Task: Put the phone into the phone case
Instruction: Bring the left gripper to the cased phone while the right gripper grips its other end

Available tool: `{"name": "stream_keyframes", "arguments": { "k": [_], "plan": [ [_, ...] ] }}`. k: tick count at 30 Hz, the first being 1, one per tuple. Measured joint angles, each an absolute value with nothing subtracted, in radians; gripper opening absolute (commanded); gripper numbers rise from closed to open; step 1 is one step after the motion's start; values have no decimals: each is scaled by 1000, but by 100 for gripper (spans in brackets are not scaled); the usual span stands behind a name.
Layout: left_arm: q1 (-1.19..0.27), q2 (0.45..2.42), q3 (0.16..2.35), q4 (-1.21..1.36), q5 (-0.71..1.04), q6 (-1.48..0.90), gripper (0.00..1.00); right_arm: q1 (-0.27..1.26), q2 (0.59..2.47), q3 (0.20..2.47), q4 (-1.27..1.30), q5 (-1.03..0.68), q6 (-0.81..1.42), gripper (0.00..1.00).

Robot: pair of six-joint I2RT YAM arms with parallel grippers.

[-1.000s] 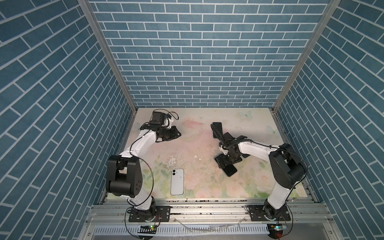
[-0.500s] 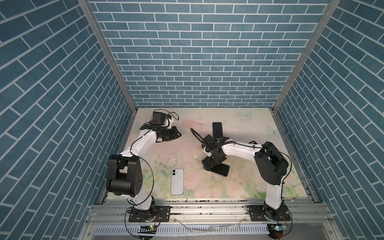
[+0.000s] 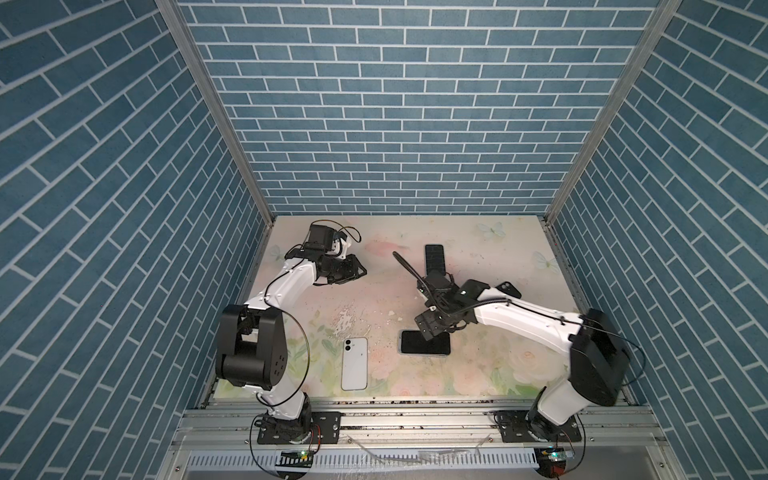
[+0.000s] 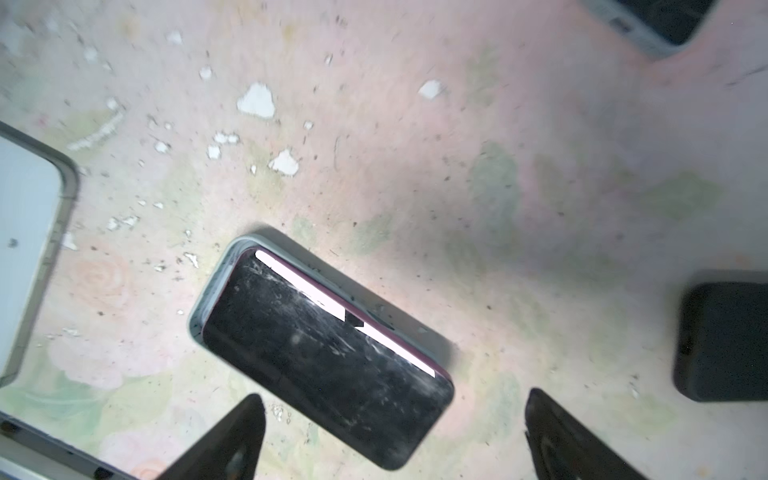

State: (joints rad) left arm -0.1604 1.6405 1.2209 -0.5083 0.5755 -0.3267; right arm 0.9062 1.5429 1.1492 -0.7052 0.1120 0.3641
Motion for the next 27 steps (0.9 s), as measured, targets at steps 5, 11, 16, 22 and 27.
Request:
{"name": "stream_keyframes", "arguments": {
  "k": [5, 11, 16, 22, 27],
  "plan": [
    [-236, 1641, 1192, -492, 575, -331, 36, 871, 1381, 972, -665, 84, 444, 93],
    [-381, 1644, 1131, -448, 599, -397, 36, 871, 1325, 773, -596, -45, 538, 90],
    [-446, 1581, 993, -408, 588, -476, 37, 871, 1258, 723, -579, -87, 553, 91],
    [-480, 1485, 855, -321, 542, -588, 37, 871, 1253, 688, -468, -65, 542, 90],
    [-559, 1497, 831, -274, 504, -647, 38, 871, 1270, 617, -393, -73, 554, 89]
  ]
}}
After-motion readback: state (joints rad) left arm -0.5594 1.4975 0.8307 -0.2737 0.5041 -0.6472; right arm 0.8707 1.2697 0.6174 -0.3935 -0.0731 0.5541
